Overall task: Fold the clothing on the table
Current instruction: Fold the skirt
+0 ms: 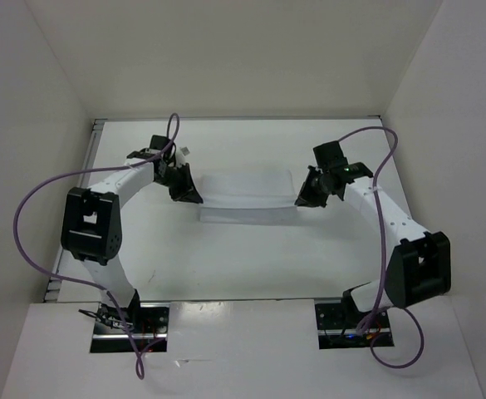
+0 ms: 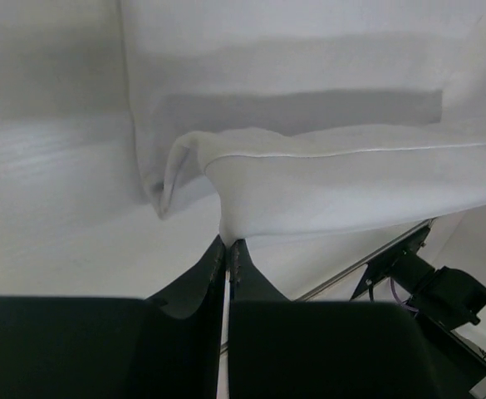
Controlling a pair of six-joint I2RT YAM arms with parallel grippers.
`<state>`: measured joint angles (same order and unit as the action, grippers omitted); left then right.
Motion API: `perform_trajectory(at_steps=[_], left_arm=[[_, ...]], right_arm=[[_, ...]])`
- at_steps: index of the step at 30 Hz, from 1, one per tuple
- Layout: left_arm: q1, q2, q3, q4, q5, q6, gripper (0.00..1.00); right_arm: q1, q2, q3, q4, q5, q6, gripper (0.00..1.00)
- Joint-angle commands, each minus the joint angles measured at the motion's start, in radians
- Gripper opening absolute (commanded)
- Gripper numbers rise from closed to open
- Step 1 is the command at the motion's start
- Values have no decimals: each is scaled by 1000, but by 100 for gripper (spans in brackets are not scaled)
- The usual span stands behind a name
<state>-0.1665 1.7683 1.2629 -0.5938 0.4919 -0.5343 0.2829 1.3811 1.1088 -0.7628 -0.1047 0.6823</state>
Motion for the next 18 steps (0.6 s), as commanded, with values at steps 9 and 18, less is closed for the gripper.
perform_trajectory(at_steps=[9,18], left_arm=[[44,86,164,25,-53,-13,0],[77,210,236,96,-62,-84,36]], right_arm=[[-36,232,164,140,30,-81,0],[-45,423,278,279,10,-99,22]])
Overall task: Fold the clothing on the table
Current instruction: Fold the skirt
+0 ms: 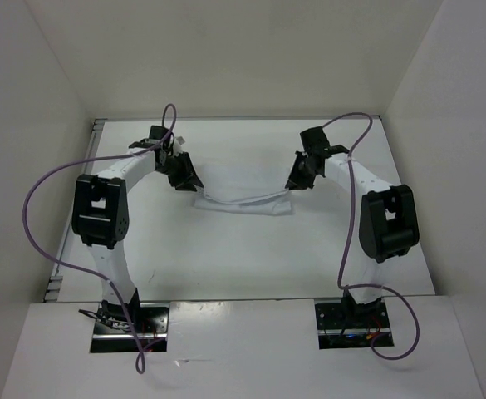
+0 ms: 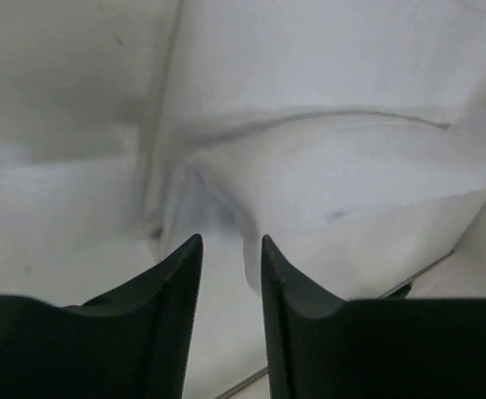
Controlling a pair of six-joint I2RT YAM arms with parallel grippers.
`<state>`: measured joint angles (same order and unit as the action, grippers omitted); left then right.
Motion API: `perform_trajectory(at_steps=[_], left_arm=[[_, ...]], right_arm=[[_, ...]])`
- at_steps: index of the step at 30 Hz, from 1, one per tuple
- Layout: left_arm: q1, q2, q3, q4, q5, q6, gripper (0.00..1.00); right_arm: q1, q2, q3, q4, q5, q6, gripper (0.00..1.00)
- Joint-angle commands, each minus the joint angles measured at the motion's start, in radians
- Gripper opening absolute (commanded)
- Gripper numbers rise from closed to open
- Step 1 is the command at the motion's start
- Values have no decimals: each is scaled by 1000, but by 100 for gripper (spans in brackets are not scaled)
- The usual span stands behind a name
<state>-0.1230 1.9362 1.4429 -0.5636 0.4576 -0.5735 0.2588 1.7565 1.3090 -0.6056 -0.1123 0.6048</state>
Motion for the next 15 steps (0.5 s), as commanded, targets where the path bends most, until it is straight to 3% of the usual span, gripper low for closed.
perform_trajectory(at_steps=[1,2,4,6,8,12,15], left_arm=[[45,58,79,86,-28,-61,43],[54,97,147,105,-17,-78,56],[77,142,238,134,1,-126,66],[86,191,371,134,10,-152,67],[86,179,410,120,-3,-152,67],[86,61,292,155,-62,-140,67],[86,-52,130,197,11,-120,62]], right_arm=[[-30,58,100,157,17,-34,23],[-30,58,111,241,45,-34,26],[-30,86,169,296,78,-46,28],[-30,96,226,281,112,-56,30],[-7,77,262,268,140,-72,33],[54,-30,208,254,249,-112,40],[100,-69,168,175,225,-123,40]])
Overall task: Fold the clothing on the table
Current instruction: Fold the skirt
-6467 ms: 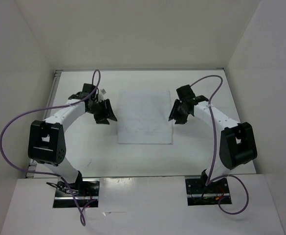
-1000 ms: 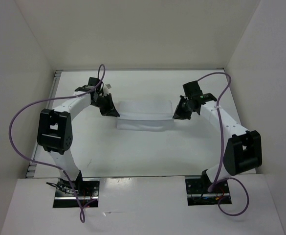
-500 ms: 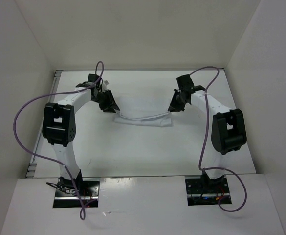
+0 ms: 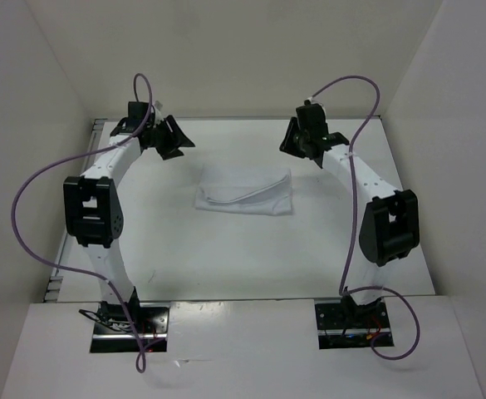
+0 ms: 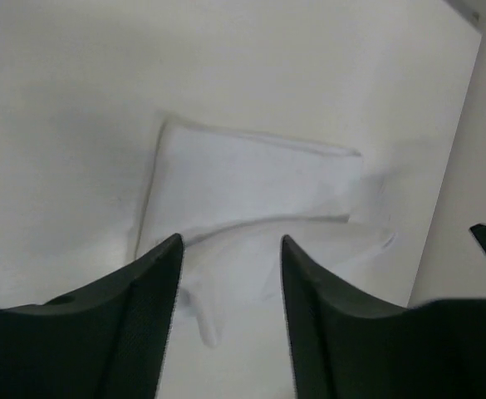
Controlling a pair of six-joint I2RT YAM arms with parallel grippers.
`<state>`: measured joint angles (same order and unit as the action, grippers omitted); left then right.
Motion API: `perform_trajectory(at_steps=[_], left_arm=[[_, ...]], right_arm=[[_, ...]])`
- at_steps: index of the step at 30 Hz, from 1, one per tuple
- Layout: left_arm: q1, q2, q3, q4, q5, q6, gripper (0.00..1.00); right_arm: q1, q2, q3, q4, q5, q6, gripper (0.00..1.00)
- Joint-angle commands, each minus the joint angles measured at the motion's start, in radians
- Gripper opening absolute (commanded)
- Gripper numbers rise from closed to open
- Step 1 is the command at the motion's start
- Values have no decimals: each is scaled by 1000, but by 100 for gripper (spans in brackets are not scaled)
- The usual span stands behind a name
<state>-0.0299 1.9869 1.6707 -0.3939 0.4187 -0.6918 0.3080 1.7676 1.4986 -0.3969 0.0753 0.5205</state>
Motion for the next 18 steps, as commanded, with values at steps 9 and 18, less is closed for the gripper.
perform_trajectory(at_steps=[9,18], left_arm=[[-103,-283,-377,-100,39,178,0],[-133,-254,-493,-59,-60,160,0]], right_arm=[[233,-16,-55,-198,-95,-50,0],[310,185,38,-201,-170,-40,0]])
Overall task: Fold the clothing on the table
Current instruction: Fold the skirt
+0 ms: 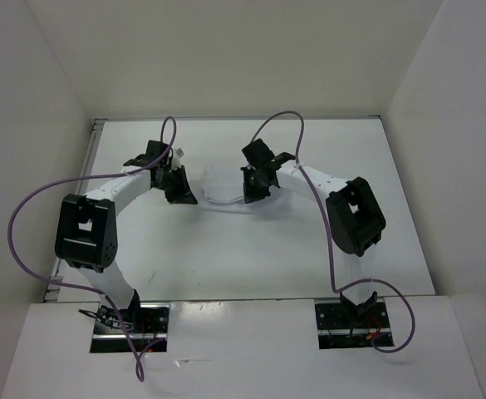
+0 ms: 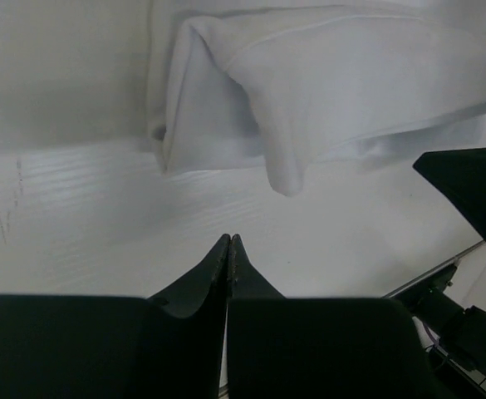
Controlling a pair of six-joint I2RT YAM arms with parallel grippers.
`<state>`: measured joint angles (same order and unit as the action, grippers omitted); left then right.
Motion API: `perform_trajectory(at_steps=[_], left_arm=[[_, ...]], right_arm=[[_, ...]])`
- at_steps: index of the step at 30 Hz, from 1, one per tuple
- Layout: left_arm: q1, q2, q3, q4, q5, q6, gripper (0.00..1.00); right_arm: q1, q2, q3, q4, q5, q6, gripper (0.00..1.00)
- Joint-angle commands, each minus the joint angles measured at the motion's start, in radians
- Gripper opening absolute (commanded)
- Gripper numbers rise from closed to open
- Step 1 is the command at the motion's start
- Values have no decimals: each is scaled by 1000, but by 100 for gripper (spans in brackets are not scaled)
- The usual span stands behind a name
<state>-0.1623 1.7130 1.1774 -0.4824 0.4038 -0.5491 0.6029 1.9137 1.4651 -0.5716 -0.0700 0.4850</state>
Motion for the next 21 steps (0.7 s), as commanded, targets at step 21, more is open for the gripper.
perform_trajectory(at_steps=[21], left_arm=[[-62,273,149,110,-197,-130,0]], right_arm=[[37,317,484,-128,110,-75,0]])
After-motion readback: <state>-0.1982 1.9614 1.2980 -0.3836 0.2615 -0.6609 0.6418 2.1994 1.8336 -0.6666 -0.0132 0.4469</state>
